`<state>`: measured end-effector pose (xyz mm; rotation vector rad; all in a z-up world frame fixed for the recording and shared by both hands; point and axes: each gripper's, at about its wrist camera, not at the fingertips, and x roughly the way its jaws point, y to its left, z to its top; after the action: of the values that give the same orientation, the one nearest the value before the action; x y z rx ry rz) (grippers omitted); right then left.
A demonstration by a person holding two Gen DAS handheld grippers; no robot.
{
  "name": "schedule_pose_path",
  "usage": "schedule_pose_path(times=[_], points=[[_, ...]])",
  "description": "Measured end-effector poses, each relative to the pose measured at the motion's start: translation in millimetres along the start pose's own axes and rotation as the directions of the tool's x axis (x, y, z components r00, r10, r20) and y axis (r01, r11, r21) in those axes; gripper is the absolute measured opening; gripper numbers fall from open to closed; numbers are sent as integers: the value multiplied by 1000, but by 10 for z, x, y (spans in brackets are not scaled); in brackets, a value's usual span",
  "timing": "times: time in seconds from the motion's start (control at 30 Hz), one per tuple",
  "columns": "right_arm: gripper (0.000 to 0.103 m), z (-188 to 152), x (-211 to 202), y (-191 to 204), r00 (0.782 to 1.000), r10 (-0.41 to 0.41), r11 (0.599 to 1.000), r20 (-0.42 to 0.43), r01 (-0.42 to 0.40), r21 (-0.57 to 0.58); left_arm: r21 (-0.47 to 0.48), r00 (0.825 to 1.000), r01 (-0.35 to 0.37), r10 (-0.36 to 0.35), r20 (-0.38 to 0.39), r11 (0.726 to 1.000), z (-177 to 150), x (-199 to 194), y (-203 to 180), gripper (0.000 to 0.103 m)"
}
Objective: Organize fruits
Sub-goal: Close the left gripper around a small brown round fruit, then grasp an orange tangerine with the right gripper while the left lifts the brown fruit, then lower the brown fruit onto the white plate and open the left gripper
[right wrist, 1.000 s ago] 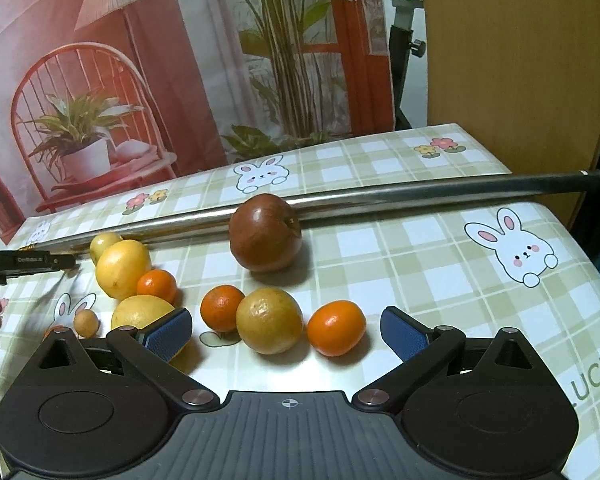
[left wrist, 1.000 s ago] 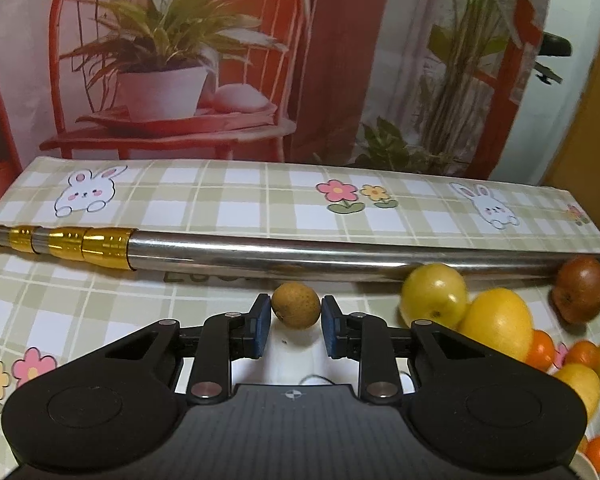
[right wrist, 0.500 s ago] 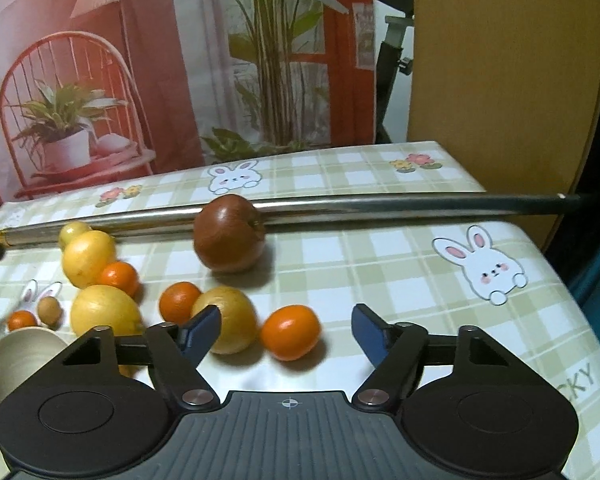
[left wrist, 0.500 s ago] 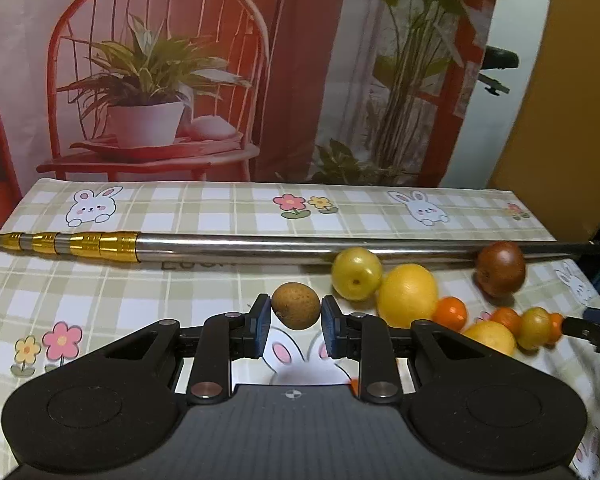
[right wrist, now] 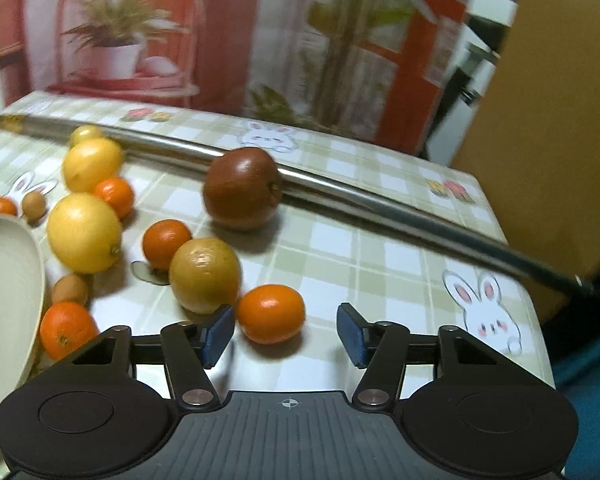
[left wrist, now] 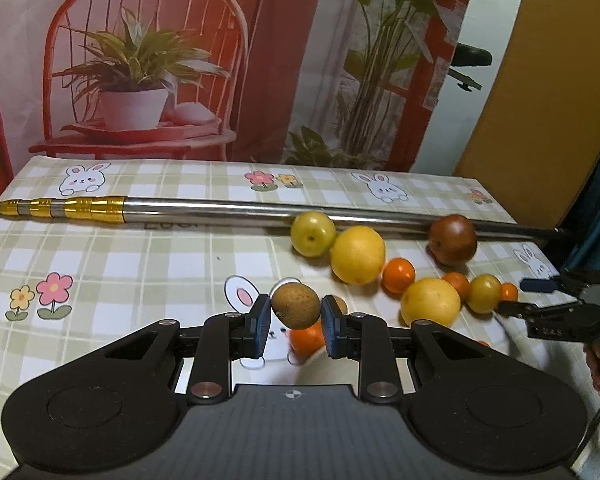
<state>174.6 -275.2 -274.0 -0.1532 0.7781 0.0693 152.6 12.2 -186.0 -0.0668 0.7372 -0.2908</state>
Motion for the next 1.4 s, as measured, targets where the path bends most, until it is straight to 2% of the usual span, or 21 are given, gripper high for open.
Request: schedule_pose_path(times=[0.13,0.27,0.6,0.67,0.77,1.1,1.4], points=[[49,23,57,32,1000,23,998,-9,-24,-50,18,1000,2,-2,1,1000,-55,-51,-46,29],[41,16,131,22,998,53,998,-28,-54,-38,24,1000,14,-14,-6,1000,-109,-92,-66,29],[41,6,157,-6,998,67,997,-21,-67,-23,25,999,33,-32,-30,999,-220,-138,-124,29],[37,0,151,-7,998,66,998,-17,-67,-21,23,999,36,-36,-33,999,-251,-150,-141,29],[36,-17,126,-1,997,71,997,-13,-71,-8,23,998,40,-39,-43,999,-302,-167,-170,29],[36,-135,-195,105,995,95,992,34,-97,78,28,995,55,-52,-86,998,-494,-250,-253,29],[36,-168,-596,399,982,164,974,95,-176,141,55,993,37,-30,-116,998,-677,-296,-312,29]])
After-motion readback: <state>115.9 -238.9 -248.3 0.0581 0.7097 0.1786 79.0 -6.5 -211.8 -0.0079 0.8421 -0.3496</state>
